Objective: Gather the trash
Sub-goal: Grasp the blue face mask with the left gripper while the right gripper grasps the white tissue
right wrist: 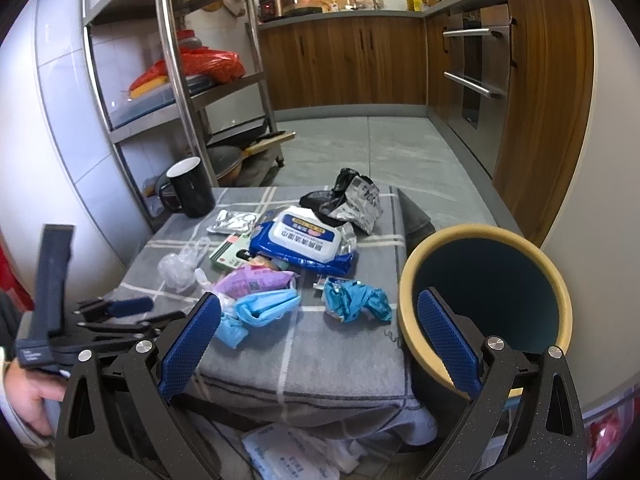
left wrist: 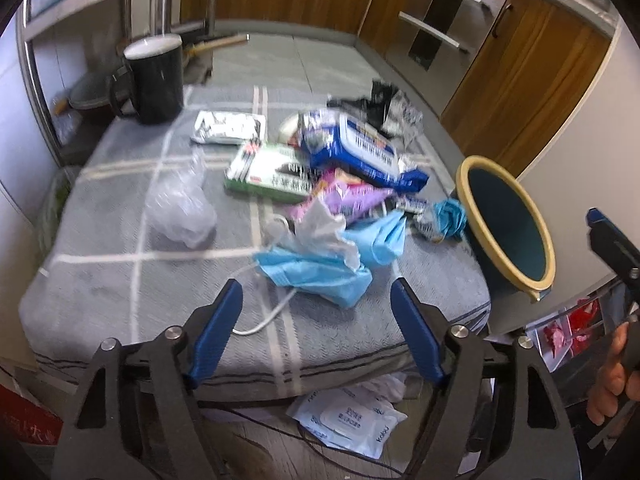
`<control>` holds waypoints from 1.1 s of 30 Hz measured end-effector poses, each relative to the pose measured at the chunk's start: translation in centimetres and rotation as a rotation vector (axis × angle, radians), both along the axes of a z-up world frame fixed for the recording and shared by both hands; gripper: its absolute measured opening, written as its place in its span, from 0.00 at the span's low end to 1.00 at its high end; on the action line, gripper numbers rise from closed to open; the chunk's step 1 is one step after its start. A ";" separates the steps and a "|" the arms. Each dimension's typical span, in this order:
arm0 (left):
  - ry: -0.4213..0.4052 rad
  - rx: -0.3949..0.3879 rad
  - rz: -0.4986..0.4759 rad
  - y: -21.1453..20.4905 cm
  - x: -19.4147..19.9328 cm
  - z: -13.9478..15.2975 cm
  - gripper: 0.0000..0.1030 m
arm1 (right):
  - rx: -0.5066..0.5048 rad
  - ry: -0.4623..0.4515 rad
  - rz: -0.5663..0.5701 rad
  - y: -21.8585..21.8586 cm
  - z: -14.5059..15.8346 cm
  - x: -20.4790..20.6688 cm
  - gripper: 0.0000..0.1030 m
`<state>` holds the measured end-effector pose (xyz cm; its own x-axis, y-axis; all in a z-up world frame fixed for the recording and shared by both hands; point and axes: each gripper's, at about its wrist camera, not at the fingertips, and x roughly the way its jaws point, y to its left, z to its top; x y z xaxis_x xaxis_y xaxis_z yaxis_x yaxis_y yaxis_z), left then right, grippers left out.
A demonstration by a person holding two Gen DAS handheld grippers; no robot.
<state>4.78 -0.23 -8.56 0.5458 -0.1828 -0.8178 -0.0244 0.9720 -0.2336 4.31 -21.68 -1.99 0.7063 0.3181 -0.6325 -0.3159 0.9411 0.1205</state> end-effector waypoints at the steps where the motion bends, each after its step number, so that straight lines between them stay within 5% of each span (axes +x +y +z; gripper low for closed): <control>1: 0.011 0.000 0.000 -0.2 0.3 -0.4 0.72 | 0.002 0.003 -0.004 -0.1 -0.1 0.1 0.95; 11: 0.076 0.054 -0.043 -2.1 2.9 -3.9 0.65 | 0.017 0.059 -0.041 -1.1 -0.9 1.3 0.95; 21: 0.083 0.016 -0.063 -1.2 3.1 -3.7 0.15 | 0.012 0.081 -0.043 -0.9 -1.4 1.8 0.95; 33: 0.114 -0.066 0.003 3.0 1.0 -1.8 0.10 | -0.015 0.100 -0.009 0.8 -2.1 2.1 0.95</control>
<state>5.75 2.77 -10.32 0.4506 -0.2367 -0.8608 -0.0576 0.9545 -0.2926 6.43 -20.91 -4.06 0.6421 0.3022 -0.7045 -0.2950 0.9456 0.1368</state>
